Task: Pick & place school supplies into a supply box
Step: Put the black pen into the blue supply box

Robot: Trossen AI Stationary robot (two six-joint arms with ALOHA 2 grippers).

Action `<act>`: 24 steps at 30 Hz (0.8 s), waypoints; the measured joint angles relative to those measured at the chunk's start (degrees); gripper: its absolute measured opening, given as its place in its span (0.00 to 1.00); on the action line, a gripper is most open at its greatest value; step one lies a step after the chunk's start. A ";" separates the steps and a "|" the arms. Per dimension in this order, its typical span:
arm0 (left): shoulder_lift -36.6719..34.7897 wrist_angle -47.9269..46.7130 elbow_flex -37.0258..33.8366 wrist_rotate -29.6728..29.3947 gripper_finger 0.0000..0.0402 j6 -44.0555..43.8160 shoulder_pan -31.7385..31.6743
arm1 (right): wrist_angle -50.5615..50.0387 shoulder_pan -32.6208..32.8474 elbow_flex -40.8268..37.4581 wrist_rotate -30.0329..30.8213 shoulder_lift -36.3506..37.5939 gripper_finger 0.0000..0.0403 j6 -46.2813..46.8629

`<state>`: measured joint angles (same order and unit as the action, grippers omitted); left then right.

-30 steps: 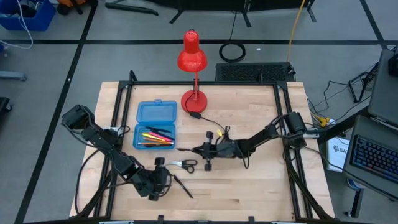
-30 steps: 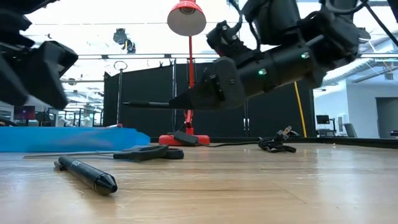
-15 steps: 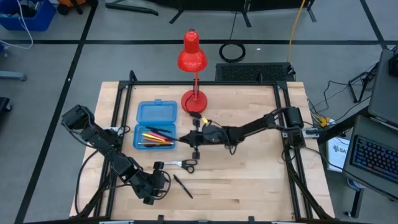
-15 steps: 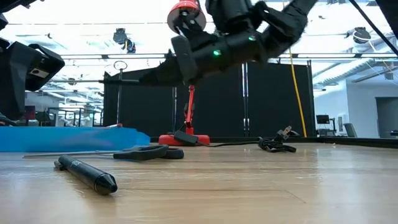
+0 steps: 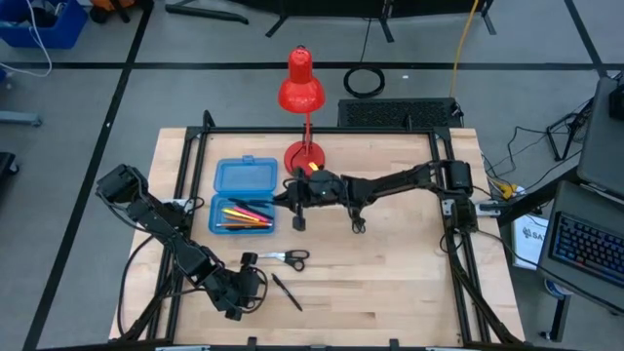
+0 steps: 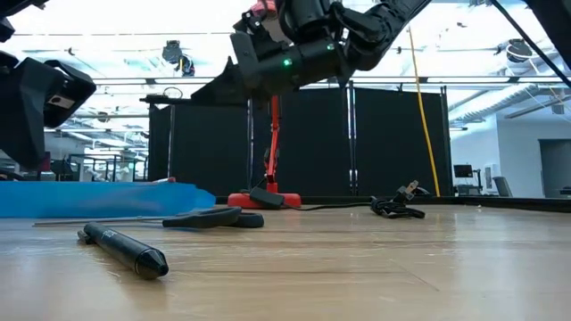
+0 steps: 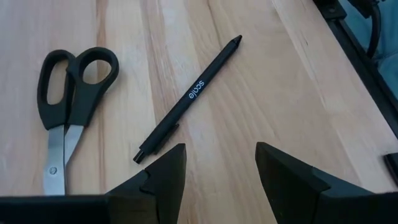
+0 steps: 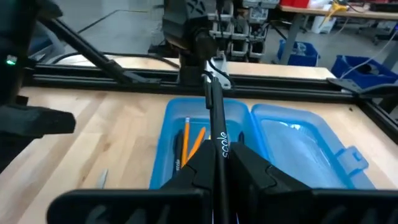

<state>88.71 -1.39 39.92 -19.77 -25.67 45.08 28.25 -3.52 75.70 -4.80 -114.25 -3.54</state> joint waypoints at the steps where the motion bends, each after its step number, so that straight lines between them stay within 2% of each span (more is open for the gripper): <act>1: 0.00 0.02 0.00 -0.02 0.50 0.17 0.00 | 0.22 -0.19 0.01 0.00 -0.41 0.04 0.16; 9: 0.00 0.12 0.00 -0.04 0.50 0.41 -0.04 | 3.60 -0.12 0.50 -0.07 -5.66 0.04 -0.15; 15: 0.00 0.15 0.00 -0.31 0.50 1.18 -0.04 | 3.75 -0.02 4.35 -3.17 -10.13 0.05 1.54; 21: 0.00 0.34 0.00 -0.31 0.50 0.98 -0.04 | 3.63 -0.16 5.34 -3.04 -11.37 0.05 2.85; 24: 0.00 0.44 0.00 -0.33 0.50 1.31 -0.04 | 3.57 -0.25 5.35 -2.95 -11.37 0.08 3.24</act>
<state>88.71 -0.94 39.92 -20.10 -24.36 45.04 31.81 -3.77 81.06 -7.75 -125.62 -0.30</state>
